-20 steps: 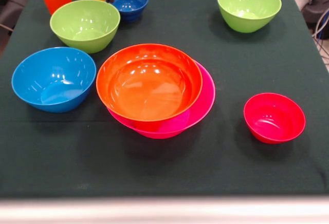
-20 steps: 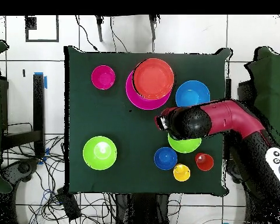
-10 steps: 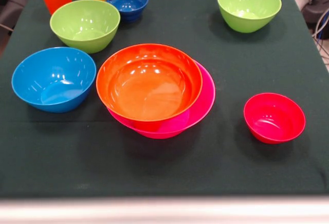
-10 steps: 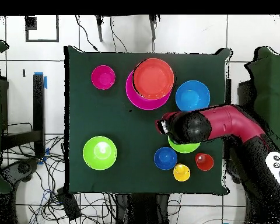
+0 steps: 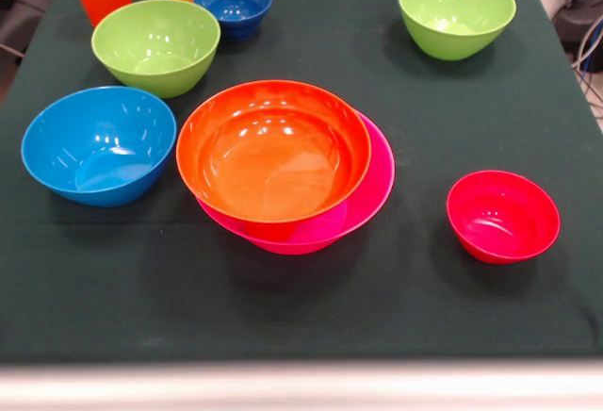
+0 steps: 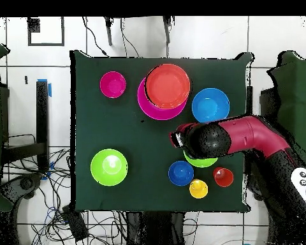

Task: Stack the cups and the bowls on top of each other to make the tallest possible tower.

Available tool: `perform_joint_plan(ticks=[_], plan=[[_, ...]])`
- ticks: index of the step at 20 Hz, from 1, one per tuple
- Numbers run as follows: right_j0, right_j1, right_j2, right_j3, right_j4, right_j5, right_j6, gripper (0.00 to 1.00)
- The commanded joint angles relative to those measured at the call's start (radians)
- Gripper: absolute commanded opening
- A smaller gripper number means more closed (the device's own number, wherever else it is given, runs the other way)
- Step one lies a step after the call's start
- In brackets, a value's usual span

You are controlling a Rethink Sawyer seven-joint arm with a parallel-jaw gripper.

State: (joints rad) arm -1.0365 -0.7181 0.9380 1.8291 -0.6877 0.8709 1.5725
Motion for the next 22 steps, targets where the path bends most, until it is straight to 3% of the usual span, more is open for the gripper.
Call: perform_joint_plan(ticks=[1,5,12,16,20,22], plan=[[0.041,0.015,-0.105,0.073,-0.010,-0.104,0.109,1.00],[0.035,0.047,-0.162,0.095,-0.038,-0.158,0.150,1.00],[0.055,0.028,-0.233,0.078,-0.050,-0.171,0.126,1.00],[0.068,0.059,-0.269,0.065,-0.046,-0.195,0.118,1.00],[0.033,0.085,-0.293,0.077,-0.050,-0.254,0.105,1.00],[0.002,0.100,-0.302,0.094,-0.018,-0.242,0.091,1.00]])
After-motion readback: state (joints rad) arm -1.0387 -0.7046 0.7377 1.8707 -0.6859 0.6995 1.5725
